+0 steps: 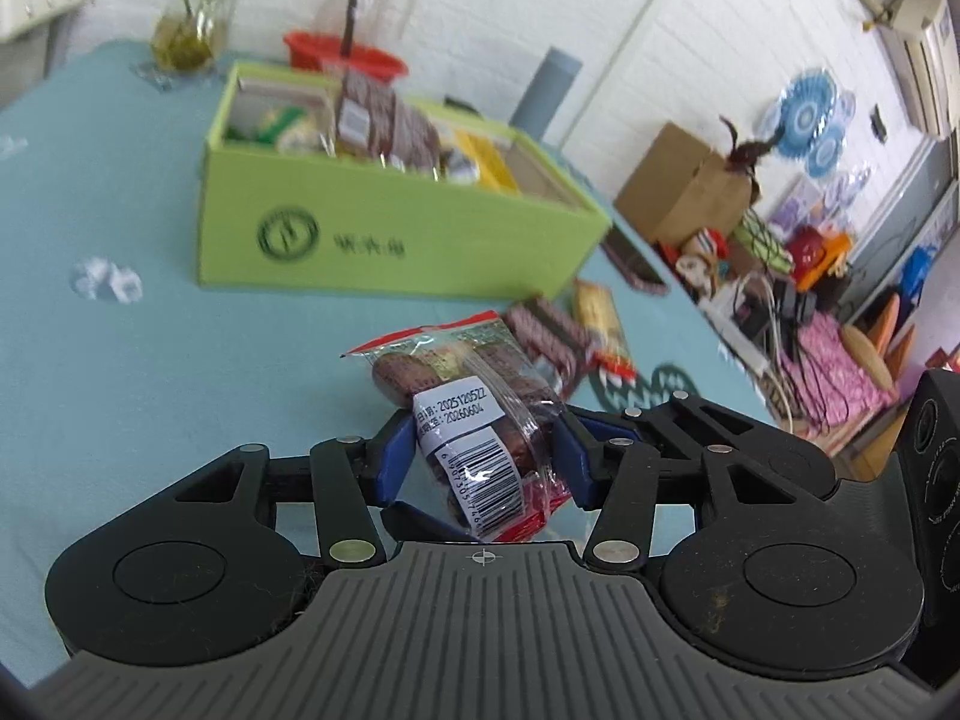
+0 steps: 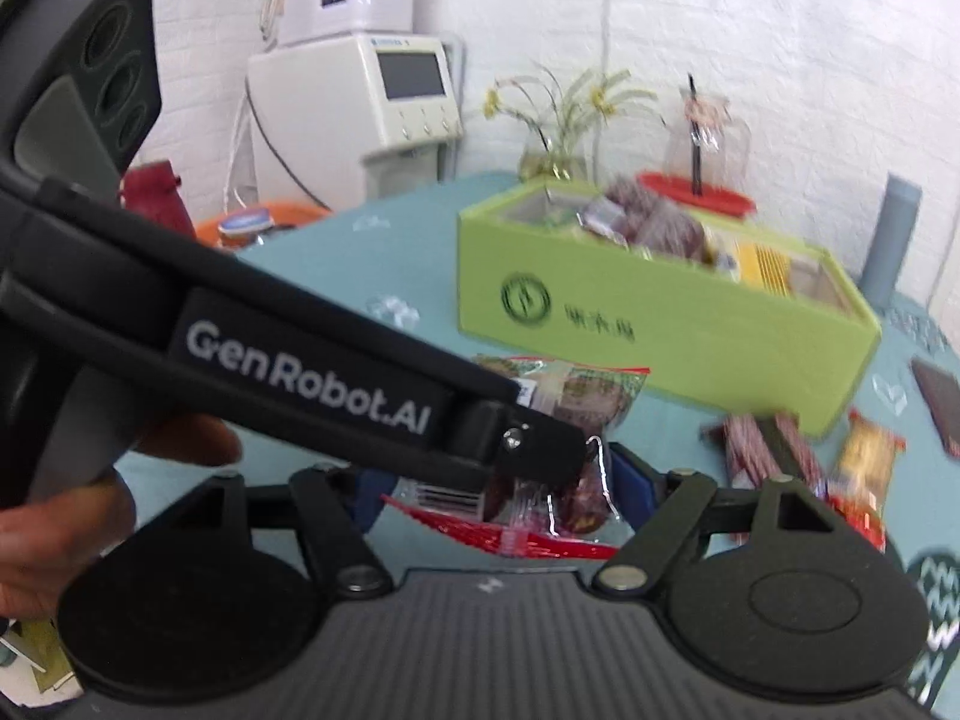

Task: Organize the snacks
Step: 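Carry the red-date bag into the green box and open the left gripper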

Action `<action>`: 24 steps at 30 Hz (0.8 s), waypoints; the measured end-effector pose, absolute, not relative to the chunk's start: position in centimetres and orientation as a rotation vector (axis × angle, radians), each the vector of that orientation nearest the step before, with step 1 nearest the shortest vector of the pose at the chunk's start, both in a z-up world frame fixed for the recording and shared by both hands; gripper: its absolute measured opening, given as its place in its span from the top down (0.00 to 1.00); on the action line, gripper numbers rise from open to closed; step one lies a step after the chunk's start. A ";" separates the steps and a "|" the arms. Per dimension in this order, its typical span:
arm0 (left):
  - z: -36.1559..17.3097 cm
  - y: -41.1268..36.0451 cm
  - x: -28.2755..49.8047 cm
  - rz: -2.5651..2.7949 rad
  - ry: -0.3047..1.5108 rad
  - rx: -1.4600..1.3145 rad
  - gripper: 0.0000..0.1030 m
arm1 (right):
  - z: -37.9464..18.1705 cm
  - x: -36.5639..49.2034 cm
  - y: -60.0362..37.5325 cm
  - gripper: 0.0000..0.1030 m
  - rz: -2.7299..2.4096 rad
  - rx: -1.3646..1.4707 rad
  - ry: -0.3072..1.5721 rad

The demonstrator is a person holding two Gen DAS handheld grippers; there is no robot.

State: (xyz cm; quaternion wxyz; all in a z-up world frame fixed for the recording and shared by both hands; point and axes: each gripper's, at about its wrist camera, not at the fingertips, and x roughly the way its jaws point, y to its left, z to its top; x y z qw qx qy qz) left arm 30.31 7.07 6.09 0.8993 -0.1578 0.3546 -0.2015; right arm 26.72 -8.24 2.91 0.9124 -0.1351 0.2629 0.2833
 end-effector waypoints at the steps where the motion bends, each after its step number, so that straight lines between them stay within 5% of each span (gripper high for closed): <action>1: 6.9 7.5 30.6 -0.408 0.713 -0.322 0.68 | 3.4 27.2 -7.8 0.21 0.591 -0.287 0.523; 17: 12.8 3.5 43.2 -0.430 0.587 -0.197 0.66 | 8.7 40.0 -9.9 0.20 0.521 -0.278 0.452; 24: 10.8 2.1 51.6 -0.416 0.659 -0.186 0.66 | 7.2 48.5 -11.4 0.20 0.518 -0.216 0.543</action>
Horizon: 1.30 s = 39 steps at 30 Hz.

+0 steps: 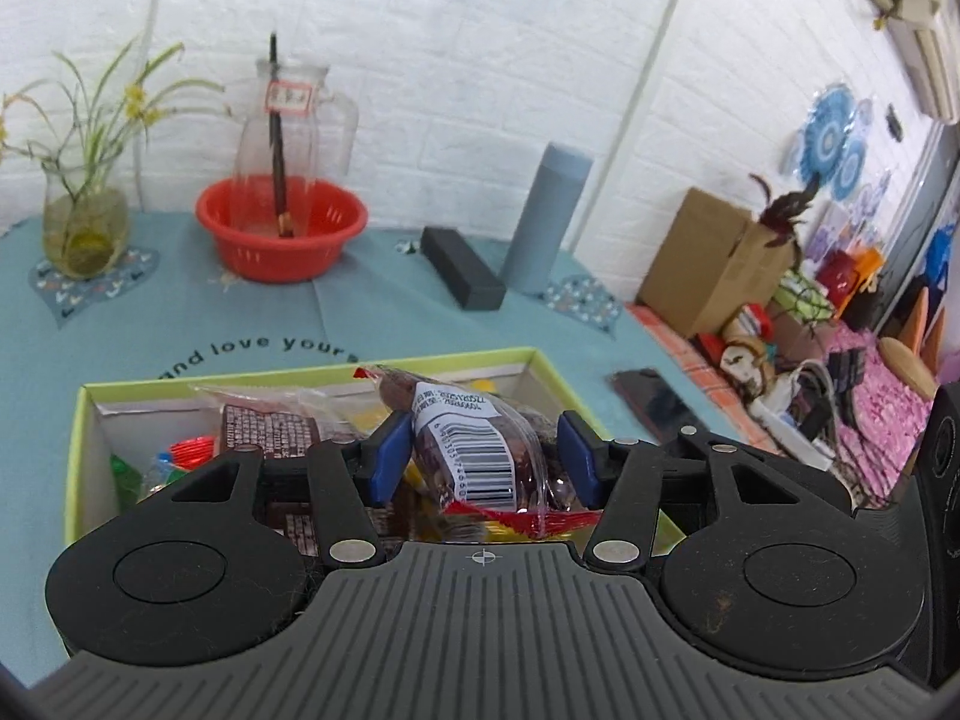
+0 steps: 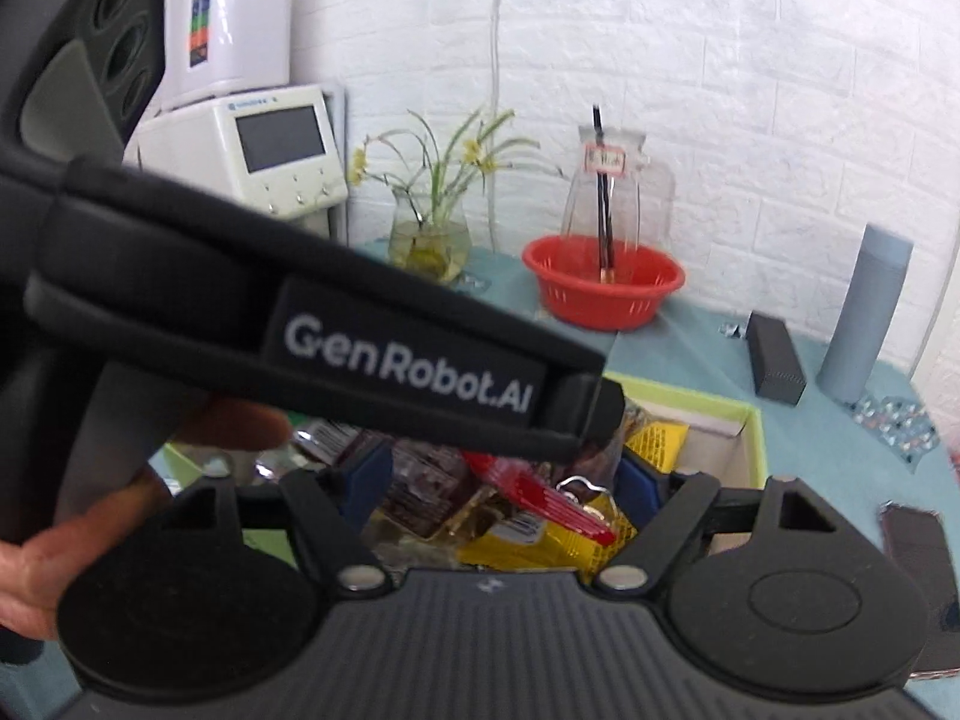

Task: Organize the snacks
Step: 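Carry the red-date bag into the green box and open the left gripper, then move the left gripper to the red chocolate bar and grasp it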

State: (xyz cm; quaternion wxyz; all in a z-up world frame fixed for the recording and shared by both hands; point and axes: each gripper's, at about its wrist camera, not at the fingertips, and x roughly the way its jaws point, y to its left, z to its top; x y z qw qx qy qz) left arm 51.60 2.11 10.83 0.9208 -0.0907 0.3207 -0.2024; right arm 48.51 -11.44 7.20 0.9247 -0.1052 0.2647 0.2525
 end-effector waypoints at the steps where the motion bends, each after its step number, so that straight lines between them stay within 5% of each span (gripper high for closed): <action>1: 9.9 2.1 52.2 -0.410 0.683 -0.176 0.66 | 6.5 49.1 -11.4 0.20 0.522 -0.211 0.564; 5: 7.8 2.1 52.0 -0.438 0.675 -0.158 0.53 | 5.1 49.7 -12.1 0.11 0.543 -0.174 0.578; 12: 11.8 2.7 46.3 -0.429 0.537 -0.119 0.26 | 8.1 43.2 -13.9 0.10 0.500 -0.188 0.417; 21: 8.5 2.4 38.9 -0.538 0.629 -0.152 0.23 | 4.0 36.4 -20.6 0.10 0.389 0.006 0.559; 27: 4.2 -1.4 41.5 -0.548 0.829 -0.156 0.30 | 2.3 36.9 -20.0 0.10 0.416 -0.041 0.605; 39: 2.0 -4.1 44.5 -0.503 0.878 -0.132 0.37 | -0.9 40.0 -17.6 0.10 0.504 -0.208 0.701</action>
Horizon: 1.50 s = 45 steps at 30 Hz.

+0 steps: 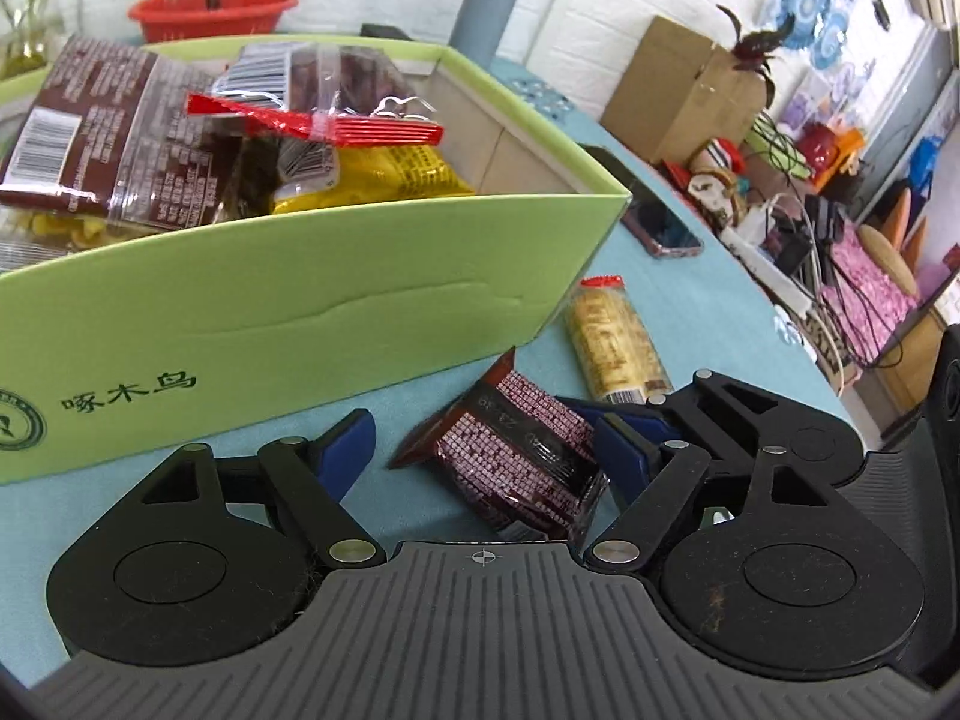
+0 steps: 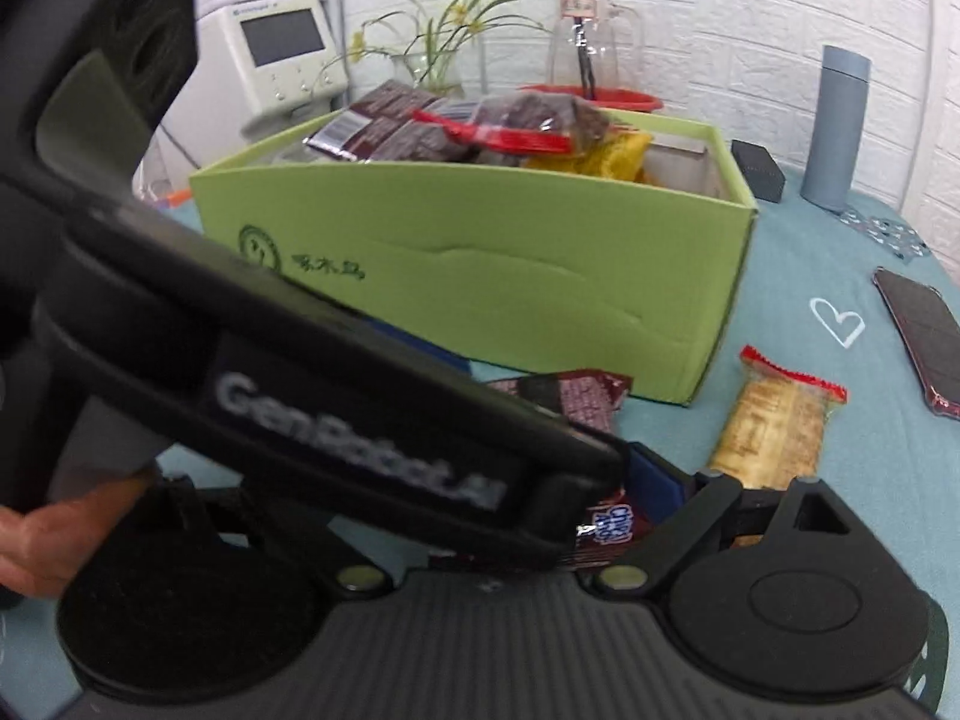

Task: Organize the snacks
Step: 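Move the left gripper to the red chocolate bar and grasp it, then carry the red chocolate bar into the green box and release it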

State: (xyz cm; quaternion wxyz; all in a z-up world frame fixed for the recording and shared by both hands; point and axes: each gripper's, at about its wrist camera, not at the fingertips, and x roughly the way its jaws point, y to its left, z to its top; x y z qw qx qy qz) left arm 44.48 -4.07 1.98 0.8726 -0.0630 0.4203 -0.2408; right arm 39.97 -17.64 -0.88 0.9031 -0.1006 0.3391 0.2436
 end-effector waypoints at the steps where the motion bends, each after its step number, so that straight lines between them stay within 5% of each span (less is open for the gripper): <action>1: 2.0 -4.1 44.4 -0.508 0.877 -0.128 0.39 | -0.9 39.9 -17.5 0.10 0.497 -0.215 0.701; 6: 2.1 -3.7 43.5 -0.516 0.891 -0.126 0.53 | -0.9 39.0 -16.2 0.10 0.474 -0.227 0.709; 22: 2.2 2.4 34.2 -0.467 0.881 -0.156 0.54 | -1.8 30.6 -10.5 0.10 0.520 -0.260 0.701; 30: 2.4 5.4 29.7 -0.444 0.842 -0.249 0.35 | -1.0 27.6 -10.5 0.10 0.538 -0.288 0.635; 35: 2.3 6.6 28.7 -0.412 0.863 -0.365 0.33 | -1.5 27.8 -10.5 0.10 0.521 -0.327 0.654; 44: 1.9 5.1 29.1 -0.450 0.866 -0.350 0.44 | -1.9 27.9 -11.3 0.12 0.569 -0.259 0.671; 45: 1.9 4.7 29.0 -0.456 0.858 -0.330 0.51 | -1.7 26.9 -11.3 0.15 0.566 -0.256 0.666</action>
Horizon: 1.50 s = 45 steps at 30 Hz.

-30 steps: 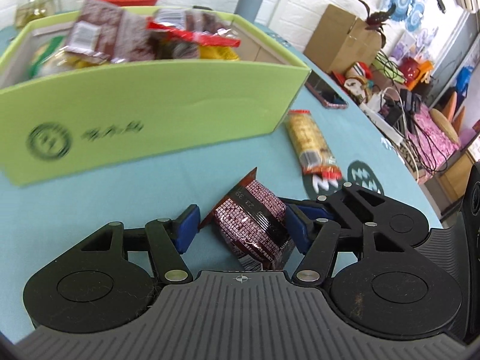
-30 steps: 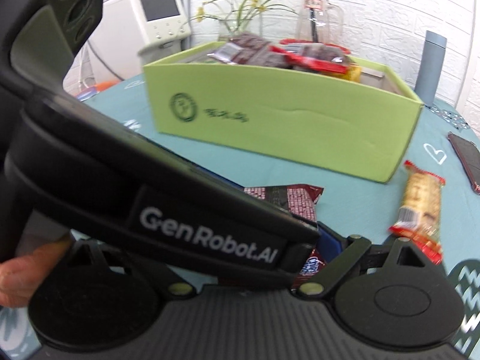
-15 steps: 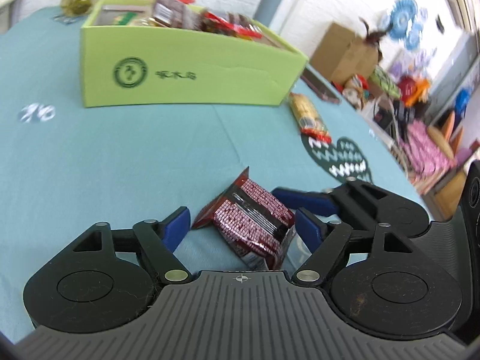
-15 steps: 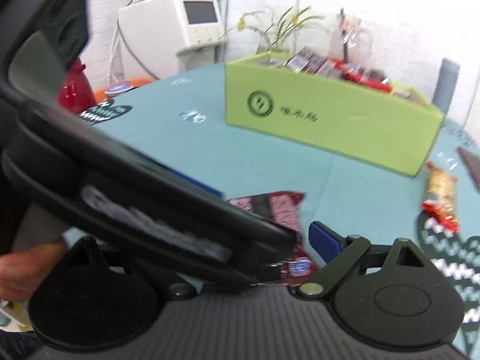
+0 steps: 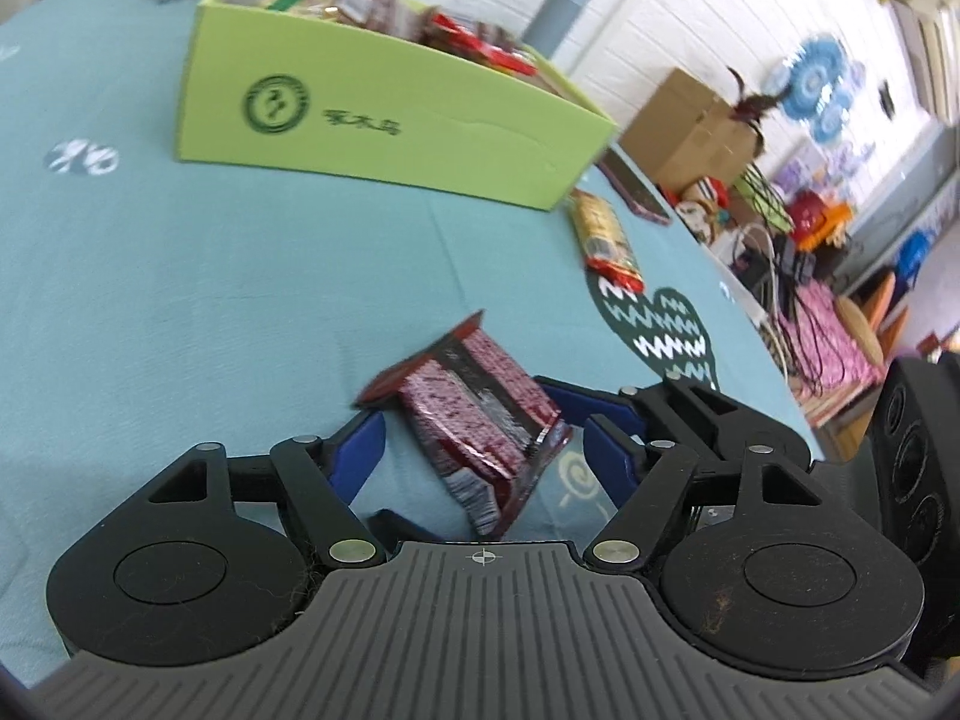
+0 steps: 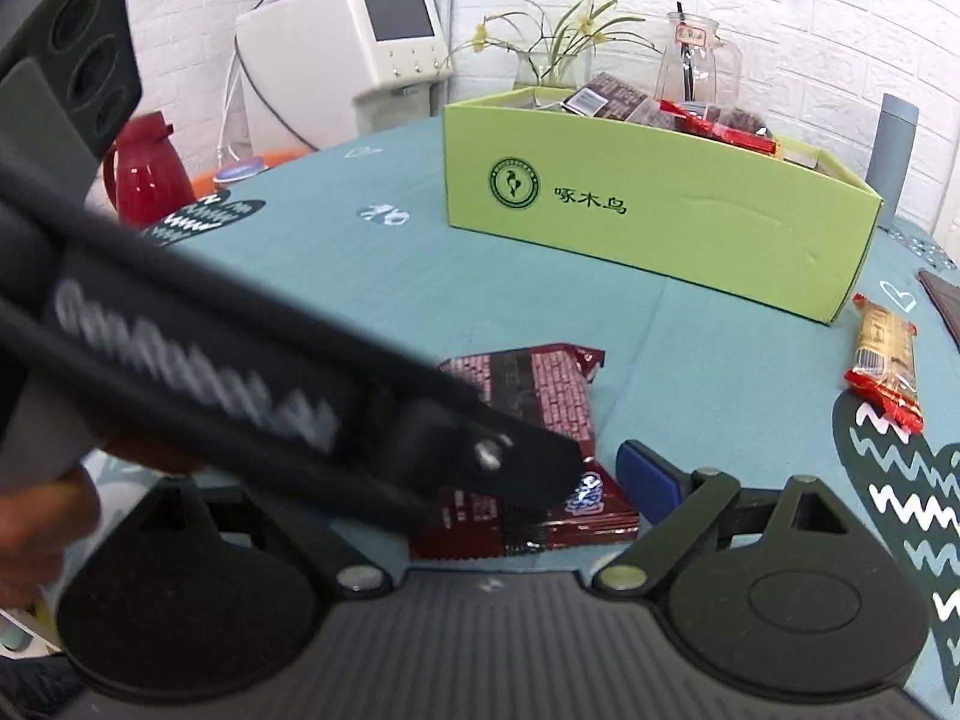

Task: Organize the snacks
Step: 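Carry the red chocolate bar into the green box and release it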

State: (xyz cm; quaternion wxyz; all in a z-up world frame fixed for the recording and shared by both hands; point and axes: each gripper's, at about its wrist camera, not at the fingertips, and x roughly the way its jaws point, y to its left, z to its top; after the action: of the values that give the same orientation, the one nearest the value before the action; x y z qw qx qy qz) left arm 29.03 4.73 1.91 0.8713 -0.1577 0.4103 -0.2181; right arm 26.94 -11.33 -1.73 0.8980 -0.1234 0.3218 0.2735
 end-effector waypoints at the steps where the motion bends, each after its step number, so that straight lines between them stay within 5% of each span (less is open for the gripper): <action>1: 1.8 4.4 28.9 -0.460 0.853 -0.311 0.58 | -1.6 26.9 -11.3 0.25 0.571 -0.253 0.660; 3: 1.8 3.8 28.8 -0.439 0.842 -0.264 0.72 | -1.2 26.7 -11.1 0.32 0.569 -0.249 0.668; 5: 2.0 3.9 29.0 -0.439 0.848 -0.272 0.74 | -0.9 26.8 -11.0 0.33 0.568 -0.263 0.670; 17: 11.0 9.0 37.5 -0.349 0.606 -0.237 0.75 | 6.8 37.4 -5.5 0.29 0.644 -0.318 0.441; 25: 10.3 12.2 50.0 -0.321 0.649 -0.239 0.74 | 6.3 49.6 -1.8 0.28 0.628 -0.318 0.537; 28: 7.8 13.6 51.6 -0.315 0.679 -0.300 0.53 | 4.5 50.0 -1.3 0.18 0.621 -0.372 0.517; 29: 7.5 14.0 51.5 -0.333 0.662 -0.311 0.52 | 4.3 49.7 -1.1 0.10 0.626 -0.385 0.500; 32: 8.0 13.7 50.3 -0.328 0.626 -0.282 0.39 | 4.6 48.7 -1.3 0.09 0.617 -0.385 0.477; 39: 12.1 13.6 45.0 -0.311 0.481 -0.248 0.27 | 8.0 41.7 -6.1 0.09 0.575 -0.241 0.342; 45: 11.6 11.8 38.7 -0.416 0.490 -0.239 0.24 | 5.0 34.7 -13.6 0.09 0.439 -0.160 0.464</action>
State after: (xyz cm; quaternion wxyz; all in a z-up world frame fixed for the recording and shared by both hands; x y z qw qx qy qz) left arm 38.72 11.80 11.61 0.9419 -0.1170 0.2400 -0.2040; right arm 34.67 -13.59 5.00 0.9463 -0.0784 0.2277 0.2157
